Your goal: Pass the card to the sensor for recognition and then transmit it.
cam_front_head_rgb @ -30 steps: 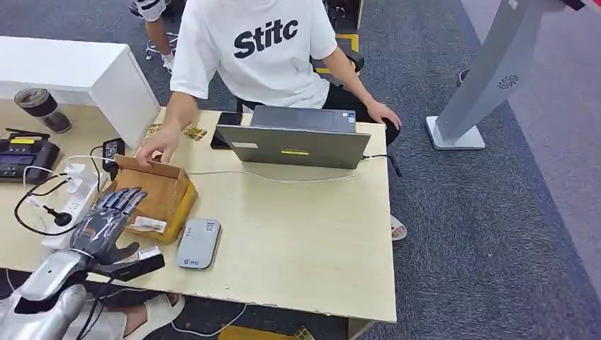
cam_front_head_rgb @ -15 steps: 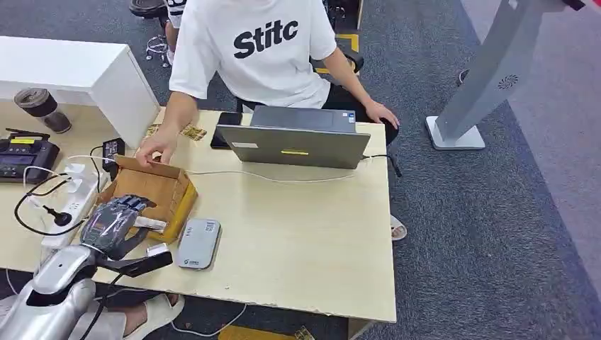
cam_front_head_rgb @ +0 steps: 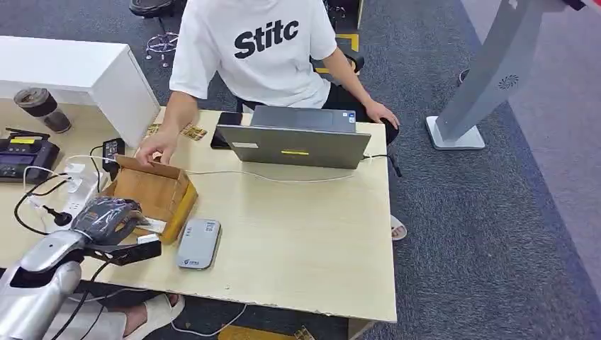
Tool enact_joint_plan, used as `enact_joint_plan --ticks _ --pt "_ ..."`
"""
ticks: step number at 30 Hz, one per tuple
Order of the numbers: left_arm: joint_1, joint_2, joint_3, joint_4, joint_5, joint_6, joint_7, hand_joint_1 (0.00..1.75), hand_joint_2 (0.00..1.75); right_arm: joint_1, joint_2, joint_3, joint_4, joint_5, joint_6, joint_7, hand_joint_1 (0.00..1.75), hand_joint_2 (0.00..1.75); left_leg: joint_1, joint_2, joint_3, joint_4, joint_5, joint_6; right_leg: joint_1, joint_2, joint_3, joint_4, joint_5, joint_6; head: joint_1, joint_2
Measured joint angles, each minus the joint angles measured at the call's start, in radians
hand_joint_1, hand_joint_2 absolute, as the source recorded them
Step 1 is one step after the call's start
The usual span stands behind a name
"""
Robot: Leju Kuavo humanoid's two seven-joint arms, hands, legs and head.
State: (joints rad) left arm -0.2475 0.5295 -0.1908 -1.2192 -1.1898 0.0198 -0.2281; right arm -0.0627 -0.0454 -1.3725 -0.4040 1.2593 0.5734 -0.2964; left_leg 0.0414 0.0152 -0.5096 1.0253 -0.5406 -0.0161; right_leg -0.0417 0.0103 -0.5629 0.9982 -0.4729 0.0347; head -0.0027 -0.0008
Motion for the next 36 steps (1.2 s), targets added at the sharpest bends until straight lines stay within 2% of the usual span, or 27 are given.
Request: enact_joint_plan --ticks 3,8,10,13,14,15,16,18,19,20,21,22,23,25,26,29,32,36 --pt "-0.019 0.006 -0.016 0.009 0.01 -0.021 -0.005 1.66 1.75 0.001 0.0 0.0 0.004 0.001 0.0 0.003 0.0 1.75 0.0 0.0 0.0 0.0 0.0 0.0 0.0 0.0 0.0 0.0 0.0 0.0 0.0 0.0" --pt "-0.059 0.008 -0.06 0.04 -0.002 -0.023 0.008 1.75 1.75 0.002 -0.003 0.002 0.012 0.003 0.0 0.021 0.0 1.75 0.0 0.0 0.0 0.0 0.0 0.0 0.0 0.0 0.0 0.0 0.0 0.0 0.0 0.0" --pt "-0.073 0.007 -0.073 0.047 -0.009 -0.002 0.026 1.75 1.75 0.003 -0.003 0.002 0.012 0.003 0.0 0.021 0.0 1.75 0.0 0.0 0.0 0.0 0.0 0.0 0.0 0.0 0.0 0.0 0.001 0.0 0.0 0.0" --pt "-0.092 -0.011 -0.079 0.052 -0.038 0.078 0.071 1.75 1.75 0.003 -0.003 0.002 0.012 0.0 0.0 0.019 0.0 1.75 0.0 0.0 0.0 0.0 0.0 0.0 0.0 0.0 0.0 0.0 0.001 0.001 0.0 0.0" --pt "-0.094 -0.017 -0.08 0.052 -0.05 0.102 0.086 1.75 1.75 -0.001 -0.001 0.002 0.012 -0.013 0.0 -0.002 0.0 1.75 0.0 0.0 -0.001 0.0 0.0 0.0 0.0 0.0 0.0 0.0 0.001 0.001 0.0 0.0" --pt "-0.099 -0.034 -0.08 0.053 -0.063 0.128 0.09 1.75 1.75 -0.022 0.015 0.002 0.01 -0.025 0.0 -0.006 0.0 1.75 0.0 0.001 -0.001 0.0 0.0 0.0 0.0 0.001 0.0 0.0 0.001 0.0 0.0 0.0" --pt "-0.119 -0.062 -0.089 0.06 -0.072 0.145 0.084 1.75 1.75 -0.06 0.037 0.007 0.002 -0.027 -0.005 0.051 0.0 1.75 0.0 0.003 -0.003 0.0 0.002 0.001 0.0 0.003 -0.002 0.0 0.005 0.001 0.0 0.0" --pt "-0.184 -0.124 -0.114 0.095 -0.078 0.18 0.097 1.75 1.75 -0.151 0.07 0.052 -0.041 -0.072 -0.034 0.261 0.0 1.75 0.0 0.002 -0.01 0.003 0.01 0.003 0.0 0.002 -0.009 -0.001 0.011 0.002 0.0 0.0" --pt "-0.221 -0.166 -0.142 0.11 -0.076 0.203 0.115 1.75 1.75 -0.204 0.093 0.105 -0.068 -0.129 -0.063 0.37 0.0 1.75 -0.001 0.003 -0.011 0.004 0.011 0.002 0.0 0.003 -0.01 -0.002 0.014 0.003 0.002 0.0" --pt "-0.237 -0.182 -0.154 0.115 -0.067 0.218 0.127 1.75 1.75 -0.23 0.105 0.165 -0.096 -0.181 -0.078 0.428 0.0 1.75 -0.001 0.003 -0.008 0.004 0.011 0.002 -0.001 0.003 -0.009 -0.002 0.014 0.003 0.006 0.0" --pt "-0.249 -0.205 -0.163 0.116 -0.055 0.23 0.142 1.75 1.75 -0.235 0.12 0.236 -0.133 -0.292 -0.075 0.481 0.0 1.75 -0.001 0.003 -0.008 0.004 0.011 0.002 -0.001 0.004 -0.007 -0.003 0.014 0.004 0.002 0.0" --pt "-0.259 -0.219 -0.169 0.114 -0.047 0.242 0.153 1.75 1.75 -0.225 0.124 0.314 -0.17 -0.399 -0.049 0.523 0.0 1.75 -0.001 0.001 -0.008 0.004 0.012 0.004 -0.001 0.002 -0.007 -0.003 0.014 0.004 0.002 0.0" --pt "-0.264 -0.23 -0.173 0.102 -0.041 0.25 0.169 1.75 1.75 -0.201 0.123 0.43 -0.216 -0.536 -0.006 0.565 0.0 1.75 -0.001 -0.003 -0.01 0.004 0.013 0.004 -0.001 -0.002 -0.006 -0.003 0.014 0.004 0.002 0.0" --pt "-0.266 -0.236 -0.173 0.084 -0.039 0.254 0.179 1.75 1.75 -0.167 0.116 0.573 -0.259 -0.664 0.029 0.583 0.0 1.75 -0.001 0.0 -0.011 0.004 0.013 0.004 -0.001 0.0 -0.008 -0.003 0.014 0.004 0.004 0.0" --pt "-0.266 -0.238 -0.173 0.077 -0.039 0.26 0.186 1.75 1.75 -0.16 0.111 0.645 -0.279 -0.705 0.024 0.591 0.0 1.75 -0.001 0.003 -0.012 0.004 0.013 0.004 -0.001 0.004 -0.009 -0.002 0.015 0.003 0.003 0.0" --pt "-0.263 -0.252 -0.173 0.051 -0.073 0.31 0.202 1.75 1.75 -0.139 0.096 0.766 -0.326 -0.76 0.014 0.6 0.0 1.75 -0.001 0.005 -0.013 0.004 0.013 0.004 -0.001 0.006 -0.011 -0.003 0.016 0.002 0.003 0.0" --pt "-0.257 -0.27 -0.173 0.01 -0.117 0.364 0.223 1.75 1.75 -0.111 0.076 0.928 -0.37 -0.805 -0.005 0.623 0.0 1.75 -0.001 0.003 -0.014 0.004 0.013 0.004 -0.001 0.003 -0.011 -0.003 0.016 0.003 0.003 0.0" --pt "-0.254 -0.283 -0.173 -0.021 -0.125 0.369 0.227 1.75 1.75 -0.098 0.063 1.028 -0.401 -0.81 -0.004 0.628 0.0 1.75 -0.001 0.003 -0.014 0.004 0.013 0.004 -0.001 0.003 -0.011 -0.003 0.016 0.003 0.003 0.0"
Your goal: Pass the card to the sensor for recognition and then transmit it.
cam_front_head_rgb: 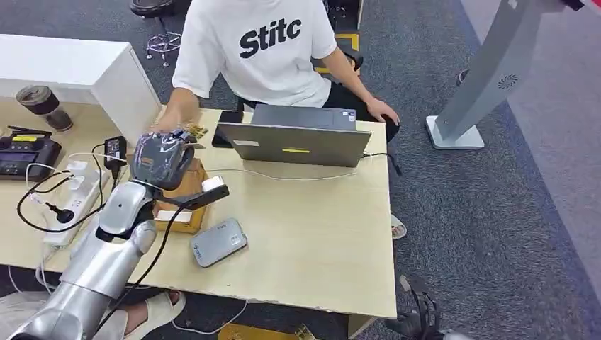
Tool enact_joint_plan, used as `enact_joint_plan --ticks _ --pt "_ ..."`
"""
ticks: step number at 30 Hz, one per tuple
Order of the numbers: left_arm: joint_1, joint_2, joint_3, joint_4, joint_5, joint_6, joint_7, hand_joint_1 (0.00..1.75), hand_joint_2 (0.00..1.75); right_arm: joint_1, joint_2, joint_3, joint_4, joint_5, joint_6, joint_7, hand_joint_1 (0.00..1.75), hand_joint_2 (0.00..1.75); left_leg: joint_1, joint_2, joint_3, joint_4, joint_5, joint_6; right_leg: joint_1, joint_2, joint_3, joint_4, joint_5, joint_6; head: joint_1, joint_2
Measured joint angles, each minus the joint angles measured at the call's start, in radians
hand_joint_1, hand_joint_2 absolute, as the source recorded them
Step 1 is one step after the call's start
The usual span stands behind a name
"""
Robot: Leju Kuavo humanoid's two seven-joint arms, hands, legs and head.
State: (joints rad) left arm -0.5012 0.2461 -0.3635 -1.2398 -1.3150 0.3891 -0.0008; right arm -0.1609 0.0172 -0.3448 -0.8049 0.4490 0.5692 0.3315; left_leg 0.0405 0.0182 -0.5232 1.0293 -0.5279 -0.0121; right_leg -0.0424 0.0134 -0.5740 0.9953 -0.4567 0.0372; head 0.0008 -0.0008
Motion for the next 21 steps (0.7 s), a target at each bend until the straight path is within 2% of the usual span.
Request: enact_joint_plan --ticks 9,19,20,21 --pt "0.006 -0.014 0.009 -0.016 0.025 0.01 -0.009 1.75 1.75 0.006 -0.026 0.097 -0.018 -0.059 0.0 0.013 0.0 1.75 0.0 0.0 0.0 0.0 0.0 0.0 0.0 0.0 0.0 0.0 0.0 0.0 0.0 0.0" --pt "0.011 -0.045 0.114 -0.066 0.051 0.125 -0.022 1.75 1.75 0.008 -0.052 0.174 -0.018 -0.135 -0.007 0.007 0.0 1.75 0.0 0.0 -0.001 0.0 0.0 0.0 0.0 0.0 0.0 0.0 0.0 0.0 0.0 0.0" --pt "0.011 -0.05 0.125 -0.068 0.052 0.138 -0.022 1.48 1.75 0.008 -0.055 0.179 -0.018 -0.139 -0.006 0.005 0.0 1.75 0.0 0.0 -0.001 0.0 0.0 0.0 0.0 0.0 -0.001 0.0 0.0 0.0 0.0 0.0" --pt "0.011 -0.057 0.134 -0.069 0.059 0.155 -0.022 0.0 1.75 0.008 -0.058 0.183 -0.017 -0.142 -0.006 0.003 0.0 1.75 0.0 0.0 -0.001 0.0 0.0 0.0 0.0 0.0 -0.001 0.0 0.0 0.0 0.0 0.0"
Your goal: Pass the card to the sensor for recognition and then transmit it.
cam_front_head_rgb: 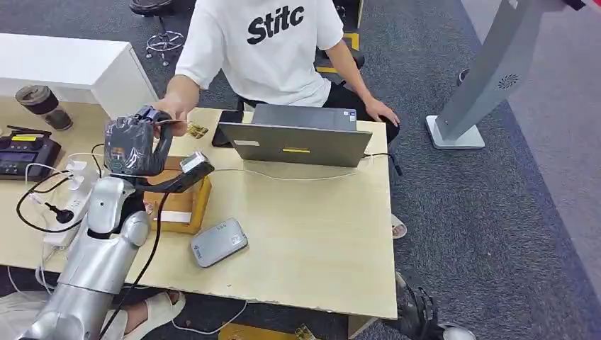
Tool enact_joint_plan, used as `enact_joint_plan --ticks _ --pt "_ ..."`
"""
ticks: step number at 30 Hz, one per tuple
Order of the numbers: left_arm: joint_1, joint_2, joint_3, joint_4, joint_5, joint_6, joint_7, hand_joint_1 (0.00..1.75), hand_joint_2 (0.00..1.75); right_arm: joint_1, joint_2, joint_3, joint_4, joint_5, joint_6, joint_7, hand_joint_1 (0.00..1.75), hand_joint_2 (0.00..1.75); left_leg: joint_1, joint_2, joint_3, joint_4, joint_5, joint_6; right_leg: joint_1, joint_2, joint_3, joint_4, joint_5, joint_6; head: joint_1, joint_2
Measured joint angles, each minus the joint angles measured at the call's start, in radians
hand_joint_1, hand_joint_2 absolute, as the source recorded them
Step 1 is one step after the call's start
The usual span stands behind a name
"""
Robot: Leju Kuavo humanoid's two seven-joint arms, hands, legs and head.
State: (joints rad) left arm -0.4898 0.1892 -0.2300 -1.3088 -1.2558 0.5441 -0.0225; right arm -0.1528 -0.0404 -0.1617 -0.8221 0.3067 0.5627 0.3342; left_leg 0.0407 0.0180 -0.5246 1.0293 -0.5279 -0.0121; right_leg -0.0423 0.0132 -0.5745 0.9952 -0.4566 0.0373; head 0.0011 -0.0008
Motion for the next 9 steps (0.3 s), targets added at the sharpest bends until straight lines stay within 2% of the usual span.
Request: enact_joint_plan --ticks 2,3,5,9 --pt "0.0 -0.018 0.02 0.0 0.032 0.059 -0.008 0.0 1.75 0.0 -0.003 0.009 0.003 -0.001 0.0 -0.007 0.0 1.75 0.0 0.0 -0.001 0.0 0.0 0.0 0.0 0.0 0.0 0.0 0.0 0.0 0.0 0.0" --pt "0.0 -0.027 0.031 -0.002 0.055 0.091 -0.018 0.0 0.0 0.0 -0.005 0.011 0.004 -0.002 0.0 -0.01 0.0 1.75 0.0 0.0 0.0 0.0 0.0 0.0 0.0 0.0 0.0 0.0 0.0 0.0 0.0 0.0" --pt "0.0 -0.046 0.051 -0.005 0.103 0.106 -0.035 0.0 0.0 0.0 -0.006 0.014 0.007 -0.002 0.0 -0.018 0.0 1.75 0.0 -0.001 -0.001 0.0 0.0 0.0 0.0 -0.001 0.0 -0.001 0.0 0.0 0.0 0.0" --pt "0.0 -0.069 0.074 -0.005 0.124 0.109 -0.054 0.0 0.0 0.001 -0.011 0.019 0.011 -0.003 0.0 -0.021 0.0 1.75 0.0 -0.001 -0.001 0.0 0.0 0.0 0.0 -0.001 0.0 -0.001 0.0 0.0 0.0 0.0"
